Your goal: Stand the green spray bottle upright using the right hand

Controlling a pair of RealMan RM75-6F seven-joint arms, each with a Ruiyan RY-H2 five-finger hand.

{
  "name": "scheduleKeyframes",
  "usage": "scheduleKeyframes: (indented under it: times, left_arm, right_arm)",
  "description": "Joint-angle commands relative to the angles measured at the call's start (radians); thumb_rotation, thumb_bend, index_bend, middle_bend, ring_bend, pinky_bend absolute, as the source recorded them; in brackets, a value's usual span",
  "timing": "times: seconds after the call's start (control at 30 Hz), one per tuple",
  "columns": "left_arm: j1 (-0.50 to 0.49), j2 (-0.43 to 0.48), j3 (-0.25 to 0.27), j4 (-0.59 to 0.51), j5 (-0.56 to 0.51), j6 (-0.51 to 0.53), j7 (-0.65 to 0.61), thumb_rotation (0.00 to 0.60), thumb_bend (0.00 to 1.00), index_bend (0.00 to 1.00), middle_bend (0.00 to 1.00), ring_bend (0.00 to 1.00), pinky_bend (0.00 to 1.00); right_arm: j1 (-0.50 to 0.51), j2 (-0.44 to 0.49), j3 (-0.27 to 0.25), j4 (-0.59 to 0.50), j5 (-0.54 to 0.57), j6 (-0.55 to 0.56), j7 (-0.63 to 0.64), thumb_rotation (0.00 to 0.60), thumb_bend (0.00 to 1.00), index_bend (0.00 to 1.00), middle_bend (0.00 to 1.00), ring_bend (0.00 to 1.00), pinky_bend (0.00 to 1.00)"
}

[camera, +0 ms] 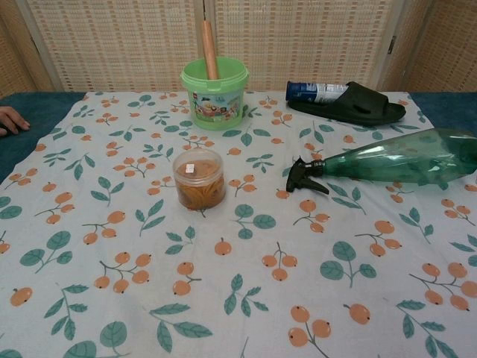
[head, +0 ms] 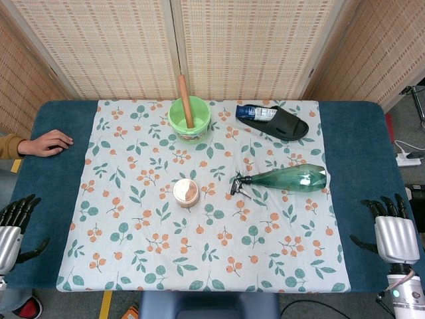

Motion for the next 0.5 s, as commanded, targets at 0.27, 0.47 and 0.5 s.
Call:
scheduleKeyframes:
  times: [0.27, 0.47, 0.5]
  left_arm:
    - [0.0, 0.002, 0.003, -0.004, 0.001, 0.001, 0.003, 0.6, 0.25, 0.0, 0.0, 0.0, 0.0]
    - [0.001, 0.005, 0.005, -0.008, 0.004, 0.006, 0.004, 0.6, 0.26, 0.0, 0.0, 0.0, 0.0]
    - [0.001, 0.006, 0.004, -0.008, 0.005, 0.008, 0.003, 0.6, 0.26, 0.0, 0.0, 0.0, 0.0]
  right_arm:
    - [0.003, -0.001, 0.0, 0.0, 0.002, -0.006, -0.002, 0.6, 0.0, 0.27, 0.29, 0.14, 0.0]
    - [0.009, -0.01, 0.001, 0.02, -0.02, 0.0, -0.002, 0.6, 0.0, 0.27, 0.29, 0.14, 0.0]
    - [0.01, -0.014, 0.001, 0.028, -0.031, 0.006, -0.001, 0.6, 0.0, 0.28, 0.29, 0.14, 0.0]
